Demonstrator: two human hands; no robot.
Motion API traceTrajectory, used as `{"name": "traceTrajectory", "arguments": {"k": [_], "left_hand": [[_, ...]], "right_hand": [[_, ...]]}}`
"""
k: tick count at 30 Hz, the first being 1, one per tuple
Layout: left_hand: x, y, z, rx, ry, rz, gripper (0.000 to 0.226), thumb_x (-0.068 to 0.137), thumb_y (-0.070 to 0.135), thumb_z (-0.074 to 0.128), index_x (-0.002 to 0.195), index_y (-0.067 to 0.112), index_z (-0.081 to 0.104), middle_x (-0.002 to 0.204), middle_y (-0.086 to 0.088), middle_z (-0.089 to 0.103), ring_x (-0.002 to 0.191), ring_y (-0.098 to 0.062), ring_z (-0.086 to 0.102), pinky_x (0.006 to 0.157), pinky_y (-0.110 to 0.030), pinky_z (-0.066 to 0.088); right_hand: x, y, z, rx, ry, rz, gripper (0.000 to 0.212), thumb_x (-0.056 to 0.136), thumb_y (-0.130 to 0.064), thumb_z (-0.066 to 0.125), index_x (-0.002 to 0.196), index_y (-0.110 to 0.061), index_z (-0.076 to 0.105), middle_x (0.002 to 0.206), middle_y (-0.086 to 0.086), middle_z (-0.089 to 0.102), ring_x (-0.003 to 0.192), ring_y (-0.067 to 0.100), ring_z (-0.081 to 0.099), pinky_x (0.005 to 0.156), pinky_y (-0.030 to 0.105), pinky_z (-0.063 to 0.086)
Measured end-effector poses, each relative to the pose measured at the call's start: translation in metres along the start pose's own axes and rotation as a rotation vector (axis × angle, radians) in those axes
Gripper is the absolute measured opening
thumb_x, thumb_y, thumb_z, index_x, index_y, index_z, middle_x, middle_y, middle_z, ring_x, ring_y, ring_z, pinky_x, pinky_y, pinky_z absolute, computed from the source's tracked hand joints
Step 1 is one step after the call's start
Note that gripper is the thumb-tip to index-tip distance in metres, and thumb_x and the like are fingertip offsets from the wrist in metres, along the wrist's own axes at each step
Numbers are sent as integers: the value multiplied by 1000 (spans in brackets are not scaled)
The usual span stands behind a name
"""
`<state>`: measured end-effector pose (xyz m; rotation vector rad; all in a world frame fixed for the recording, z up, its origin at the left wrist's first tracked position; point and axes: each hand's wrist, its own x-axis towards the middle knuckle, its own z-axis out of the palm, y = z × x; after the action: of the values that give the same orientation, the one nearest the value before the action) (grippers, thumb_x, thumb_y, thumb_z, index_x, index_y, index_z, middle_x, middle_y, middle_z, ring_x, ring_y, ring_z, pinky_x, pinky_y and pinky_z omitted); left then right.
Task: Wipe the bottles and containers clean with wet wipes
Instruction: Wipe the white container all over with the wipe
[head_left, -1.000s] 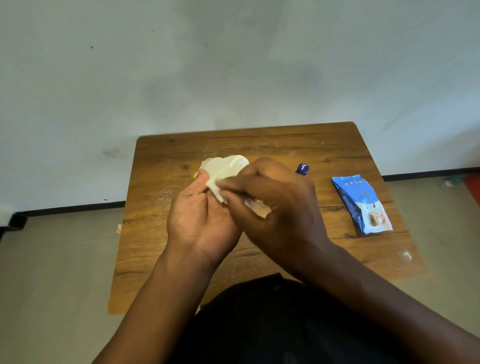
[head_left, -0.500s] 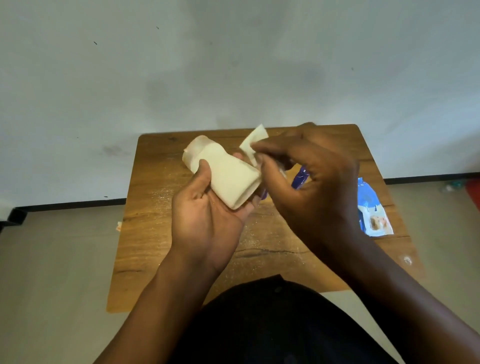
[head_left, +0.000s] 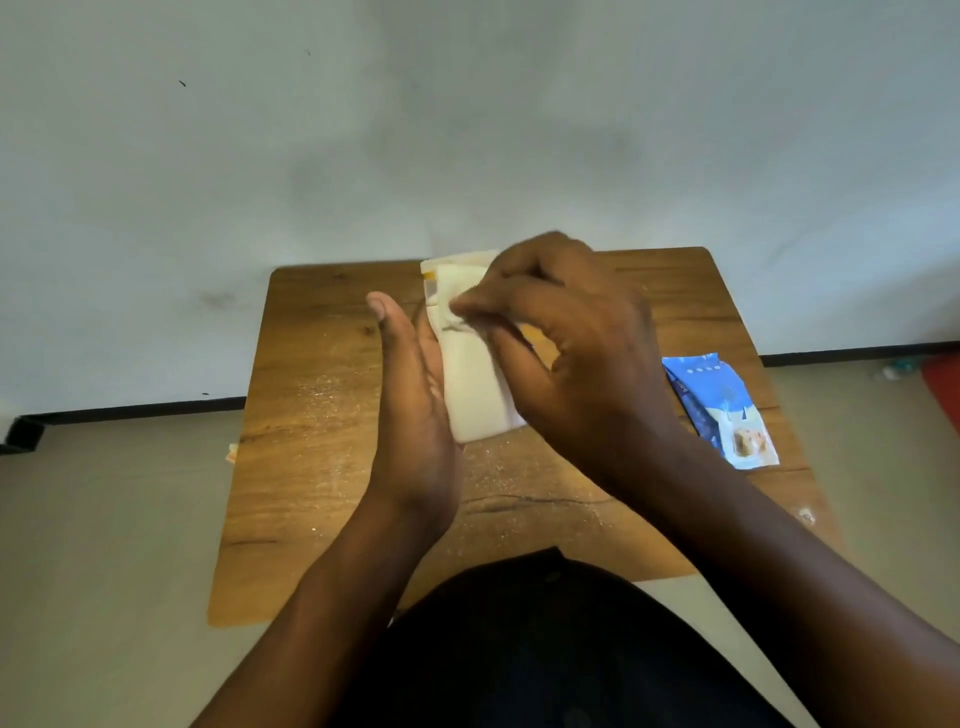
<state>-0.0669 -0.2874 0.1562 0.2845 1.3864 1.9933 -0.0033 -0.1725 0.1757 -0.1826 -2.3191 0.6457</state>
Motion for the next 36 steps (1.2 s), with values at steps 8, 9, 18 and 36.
{"name": "traceTrajectory", "arguments": {"k": [8,9,18,36], "left_hand": [[3,0,-10,-56,92,-19,79,101,72,13,139,22,61,107,-4,76,101,-16,73,81,-30,59],[4,-1,-13,-74,98,-36,79,101,73,13,140,23,60,104,-6,75,98,-17,74,79,-30,59],[2,0,-9,25,47,-96,80,103,70,8,138,24,63,125,-8,76,115,-24,74,87,-37,62],[2,-4,-13,180,87,-144,70,106,64,12,119,30,71,109,-2,81,103,-17,77,83,-35,60]], "right_hand": [[-31,-12,7,4,-219,-57,15,90,-5,77,105,-9,79,105,8,70,102,24,63,82,36,51],[-40,-13,7,20,-264,-60,17,88,-4,78,104,-9,79,106,7,70,103,23,63,83,37,54],[-19,-5,7,-27,-71,24,17,90,-7,76,106,-7,80,102,11,71,97,24,65,77,30,48],[-27,-2,10,52,-216,86,18,89,-1,75,103,-10,80,98,6,70,93,22,65,73,34,53]]}}
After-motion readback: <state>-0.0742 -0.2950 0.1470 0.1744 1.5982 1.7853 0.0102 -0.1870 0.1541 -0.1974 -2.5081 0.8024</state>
